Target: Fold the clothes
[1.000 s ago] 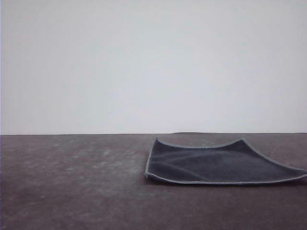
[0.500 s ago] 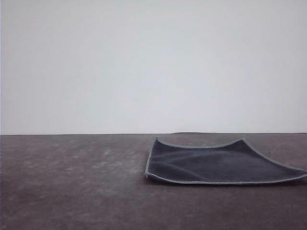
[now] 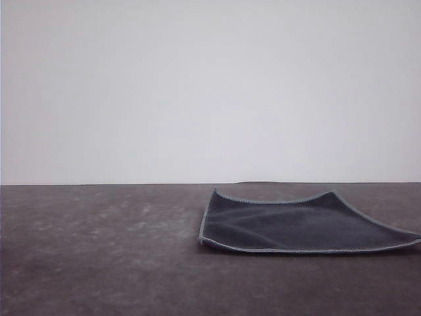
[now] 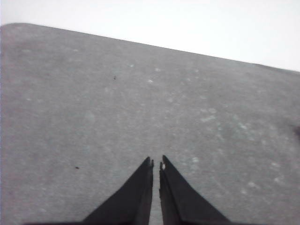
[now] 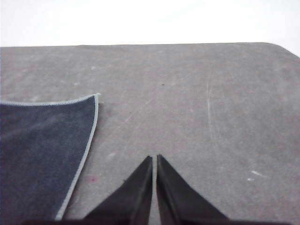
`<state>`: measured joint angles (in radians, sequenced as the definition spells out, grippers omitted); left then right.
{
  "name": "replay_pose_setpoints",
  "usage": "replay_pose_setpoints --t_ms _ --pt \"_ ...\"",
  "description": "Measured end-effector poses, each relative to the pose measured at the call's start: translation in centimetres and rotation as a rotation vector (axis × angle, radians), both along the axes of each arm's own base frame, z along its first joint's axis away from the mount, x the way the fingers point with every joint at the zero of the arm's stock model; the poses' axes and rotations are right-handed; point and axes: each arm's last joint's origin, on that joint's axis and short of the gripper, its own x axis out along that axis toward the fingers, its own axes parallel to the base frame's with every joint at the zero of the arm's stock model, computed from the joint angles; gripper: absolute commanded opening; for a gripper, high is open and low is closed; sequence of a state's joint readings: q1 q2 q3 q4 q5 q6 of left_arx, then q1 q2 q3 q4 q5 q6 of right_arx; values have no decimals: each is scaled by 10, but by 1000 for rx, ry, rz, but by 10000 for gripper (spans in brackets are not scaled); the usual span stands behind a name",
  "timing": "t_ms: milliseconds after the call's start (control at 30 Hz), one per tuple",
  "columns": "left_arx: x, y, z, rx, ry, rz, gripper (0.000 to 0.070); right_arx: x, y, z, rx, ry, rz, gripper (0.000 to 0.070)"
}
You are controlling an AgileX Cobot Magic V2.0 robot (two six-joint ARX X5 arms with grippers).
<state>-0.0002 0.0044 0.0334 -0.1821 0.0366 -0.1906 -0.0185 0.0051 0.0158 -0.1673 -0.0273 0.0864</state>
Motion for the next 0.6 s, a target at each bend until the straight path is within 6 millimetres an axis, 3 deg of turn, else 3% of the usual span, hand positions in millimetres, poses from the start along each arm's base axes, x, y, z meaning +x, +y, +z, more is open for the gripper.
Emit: replay_pose_setpoints --t_ms 133,233,433,600 --pt "-1 -1 3 -79 15 -15 78 0 0 1 68 -1 -11 10" --pt "-1 -1 17 -106 10 -22 78 -2 0 15 106 -29 -16 10" --pt "3 -1 76 -159 -33 -25 78 -6 0 77 123 -102 -14 10" --pt "30 -4 127 -171 20 -111 78 9 1 118 123 -9 13 10"
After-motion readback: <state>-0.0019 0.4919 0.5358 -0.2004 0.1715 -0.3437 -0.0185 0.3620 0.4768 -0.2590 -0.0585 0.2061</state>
